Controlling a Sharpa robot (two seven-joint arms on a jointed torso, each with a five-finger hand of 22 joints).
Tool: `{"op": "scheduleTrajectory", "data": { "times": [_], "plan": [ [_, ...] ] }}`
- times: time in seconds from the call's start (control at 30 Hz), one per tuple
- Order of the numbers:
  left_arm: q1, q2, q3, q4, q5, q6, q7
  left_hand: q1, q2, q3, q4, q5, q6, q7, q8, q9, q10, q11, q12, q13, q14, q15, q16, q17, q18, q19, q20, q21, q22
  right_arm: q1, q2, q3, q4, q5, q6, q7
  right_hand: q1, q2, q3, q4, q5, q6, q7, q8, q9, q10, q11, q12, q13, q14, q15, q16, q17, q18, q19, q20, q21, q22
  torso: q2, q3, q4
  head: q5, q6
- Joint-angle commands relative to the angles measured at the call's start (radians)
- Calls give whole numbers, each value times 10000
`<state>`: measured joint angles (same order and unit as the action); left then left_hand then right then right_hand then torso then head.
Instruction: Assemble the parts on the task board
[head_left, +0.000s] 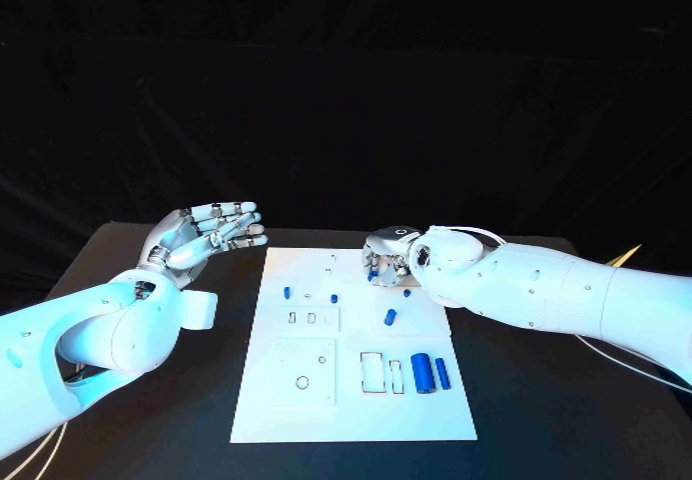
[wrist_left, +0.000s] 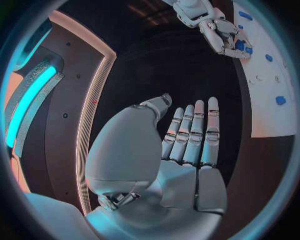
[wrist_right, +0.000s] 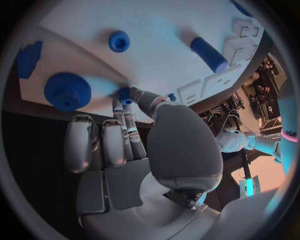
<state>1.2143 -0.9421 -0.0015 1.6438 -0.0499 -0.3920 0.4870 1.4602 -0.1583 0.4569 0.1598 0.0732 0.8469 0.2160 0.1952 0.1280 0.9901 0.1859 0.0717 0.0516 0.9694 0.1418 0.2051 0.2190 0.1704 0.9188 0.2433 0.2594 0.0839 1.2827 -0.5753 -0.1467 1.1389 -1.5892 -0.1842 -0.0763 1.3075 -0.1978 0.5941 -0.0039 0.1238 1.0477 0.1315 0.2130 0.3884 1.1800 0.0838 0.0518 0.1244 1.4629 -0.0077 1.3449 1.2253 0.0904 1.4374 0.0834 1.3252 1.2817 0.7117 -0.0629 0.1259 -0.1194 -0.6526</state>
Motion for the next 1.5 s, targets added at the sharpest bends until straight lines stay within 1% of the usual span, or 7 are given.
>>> {"op": "scheduleTrajectory", "data": {
  "times": [0.03, 0.37, 0.7, 0.97, 1.27, 1.3, 1.5],
  "plan": [
    [17, 3, 11, 15, -4, 31, 8, -202, -149, 237, -111, 14, -50, 141, 59, 126, 12, 5, -93, 134, -110, 30, 4, 183, 109, 274, -29, 155, 206, -13, 4, 1, 24, -127, -280, -62, 240, 550, 684, -113, 138, 241, -56, 316, 322, 802, -240, 247, 264, 475, -114, 143, -29, -364, 396, -31, 495, 471, 7, -14, 35, -14, -1],
    [18, 6, 11, -28, -4, 36, 3, -185, -143, 250, -139, 11, -60, 142, 55, 125, -5, 9, -93, 133, -115, 32, -3, 196, 109, 272, -31, 163, 209, -18, 70, 8, 223, -272, -1680, -282, 239, 577, 844, -315, 141, 235, -78, 463, 557, 1010, -288, 233, 348, 466, -163, 144, -95, -426, 482, -66, 767, 802, 10, -19, 75, -46, 79],
    [19, 23, 11, -48, -4, 46, -9, -174, -142, 257, -156, 8, -65, 140, 53, 125, -13, 10, -93, 133, -119, 33, -7, 203, 108, 270, -32, 167, 210, -16, 622, 17, -68, -479, -2403, -817, 213, 557, 858, -340, 137, 237, -77, 487, 595, 1029, -290, 223, 359, 466, -169, 146, -106, -429, 483, -68, 784, 824, 23, -45, 133, -78, 147],
    [23, 70, 11, -33, -4, 55, -11, -174, -142, 257, -156, 8, -65, 140, 53, 125, -13, 10, -93, 133, -119, 33, -7, 203, 108, 270, -32, 167, 210, -28, 1218, 22, -654, -552, -2643, -969, 186, 541, 866, -355, 136, 227, -72, 498, 623, 1027, -288, 206, 364, 466, -170, 152, -107, -435, 489, -67, 810, 856, 36, -45, 175, -96, 162],
    [58, 97, 11, -4, -4, 50, -20, -161, -139, 267, -181, 5, -70, 137, 52, 125, -24, 11, -91, 134, -127, 35, -16, 214, 106, 264, -32, 172, 212, -133, 1552, 25, -1076, -555, -2626, -947, 177, 538, 872, -361, 136, 220, -68, 501, 634, 1026, -286, 199, 366, 466, -170, 155, -107, -437, 491, -67, 819, 868, 36, -86, 296, -176, 119],
    [76, 82, 11, 18, -4, 44, -23, -161, -139, 267, -181, 5, -70, 137, 52, 125, -24, 11, -91, 134, -127, 35, -16, 214, 106, 264, -32, 172, 212, -135, 1570, 26, -1097, -553, -2614, -944, 177, 538, 872, -361, 136, 220, -68, 501, 634, 1026, -286, 199, 366, 466, -170, 155, -107, -437, 491, -67, 819, 868, 65, -105, 308, -188, 156],
    [131, 67, 11, 71, -4, 27, -22, -161, -139, 267, -181, 5, -70, 137, 52, 125, -24, 11, -91, 134, -127, 35, -16, 214, 106, 264, -32, 172, 212, -147, 1654, 30, -1203, -544, -2556, -919, 171, 536, 874, -364, 135, 216, -67, 502, 639, 1025, -285, 196, 367, 467, -169, 159, -103, -437, 490, -67, 820, 869, 77, -122, 339, -199, 111]
  ]
}}
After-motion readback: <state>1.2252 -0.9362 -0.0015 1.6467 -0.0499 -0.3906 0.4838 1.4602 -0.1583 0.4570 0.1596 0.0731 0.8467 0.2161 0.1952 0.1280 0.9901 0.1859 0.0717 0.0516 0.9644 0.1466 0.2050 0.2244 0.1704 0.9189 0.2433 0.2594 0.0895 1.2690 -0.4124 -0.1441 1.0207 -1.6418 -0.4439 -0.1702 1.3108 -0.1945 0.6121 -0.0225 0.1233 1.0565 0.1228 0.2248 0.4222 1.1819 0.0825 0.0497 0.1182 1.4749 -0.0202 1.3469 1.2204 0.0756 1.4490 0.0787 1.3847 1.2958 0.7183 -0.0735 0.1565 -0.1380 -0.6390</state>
